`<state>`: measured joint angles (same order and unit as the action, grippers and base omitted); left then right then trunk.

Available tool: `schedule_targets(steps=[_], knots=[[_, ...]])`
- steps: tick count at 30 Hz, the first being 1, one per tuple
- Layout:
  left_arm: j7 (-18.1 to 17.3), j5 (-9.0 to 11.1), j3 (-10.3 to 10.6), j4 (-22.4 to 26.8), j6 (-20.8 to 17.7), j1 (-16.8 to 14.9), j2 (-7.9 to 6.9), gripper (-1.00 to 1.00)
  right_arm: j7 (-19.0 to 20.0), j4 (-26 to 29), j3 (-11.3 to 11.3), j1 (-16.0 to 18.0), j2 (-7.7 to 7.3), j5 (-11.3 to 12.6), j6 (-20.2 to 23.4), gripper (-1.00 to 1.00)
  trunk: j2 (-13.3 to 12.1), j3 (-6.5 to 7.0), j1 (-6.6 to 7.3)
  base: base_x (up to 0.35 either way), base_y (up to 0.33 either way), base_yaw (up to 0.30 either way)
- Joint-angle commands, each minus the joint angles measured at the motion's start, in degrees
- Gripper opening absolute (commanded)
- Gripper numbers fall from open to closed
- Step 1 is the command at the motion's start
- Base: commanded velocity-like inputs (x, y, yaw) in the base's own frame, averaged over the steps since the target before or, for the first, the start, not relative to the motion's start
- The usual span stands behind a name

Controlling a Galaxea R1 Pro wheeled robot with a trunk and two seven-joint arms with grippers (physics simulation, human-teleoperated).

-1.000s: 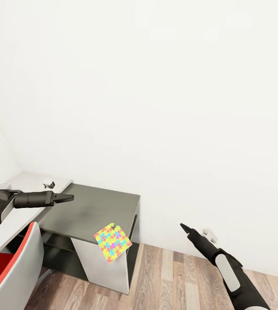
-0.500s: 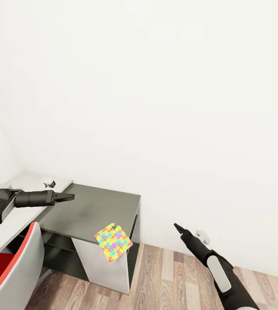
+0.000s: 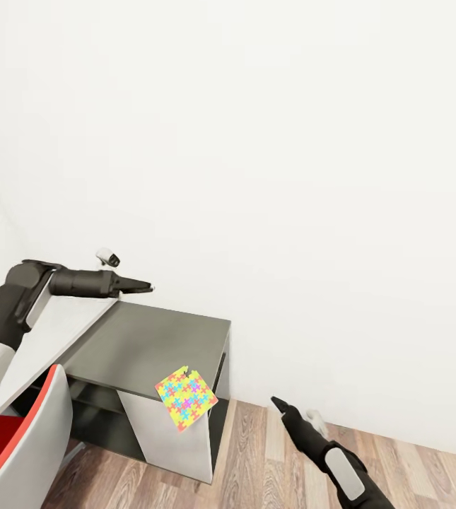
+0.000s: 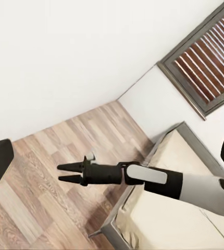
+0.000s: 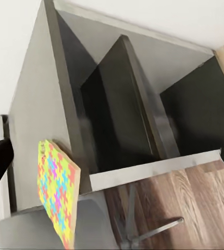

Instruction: Put all the toys in the child's room - the three board games (two on the bed and one on the table), the two jigsaw puzzles on the table, and the tennis ball on the table - inside the toy box on the table in the child's room.

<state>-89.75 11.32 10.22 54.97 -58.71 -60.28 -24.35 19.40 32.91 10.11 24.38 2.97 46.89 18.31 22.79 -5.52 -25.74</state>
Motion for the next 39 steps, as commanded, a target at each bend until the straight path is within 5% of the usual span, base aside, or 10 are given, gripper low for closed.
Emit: schedule_targets(steps=[1, 15, 39], knots=[[-0.25, 0.04, 0.19, 0.38, -0.67, -0.13, 0.04, 1.00, 0.08, -0.14, 0.33, 0.05, 0.08, 0.26, 0.61, 1.00, 0.13, -0.13, -0.04, 0.000, 0.000, 0.000], [-0.25, -0.21, 0.51, 2.79, -0.60, 0.01, 5.08, 1.00, -0.18, -8.11, -0.69, 0.05, 0.34, -1.14, 0.45, 1.00, 0.13, -0.13, -0.04, 0.000, 0.000, 0.000], [-0.25, -0.05, 0.51, 2.81, 0.06, 0.25, 5.02, 1.00, 0.46, -9.43, -0.80, 0.05, 1.13, -1.17, -5.34, 1.00, 0.13, -0.13, -0.04, 0.000, 0.116, 0.000]])
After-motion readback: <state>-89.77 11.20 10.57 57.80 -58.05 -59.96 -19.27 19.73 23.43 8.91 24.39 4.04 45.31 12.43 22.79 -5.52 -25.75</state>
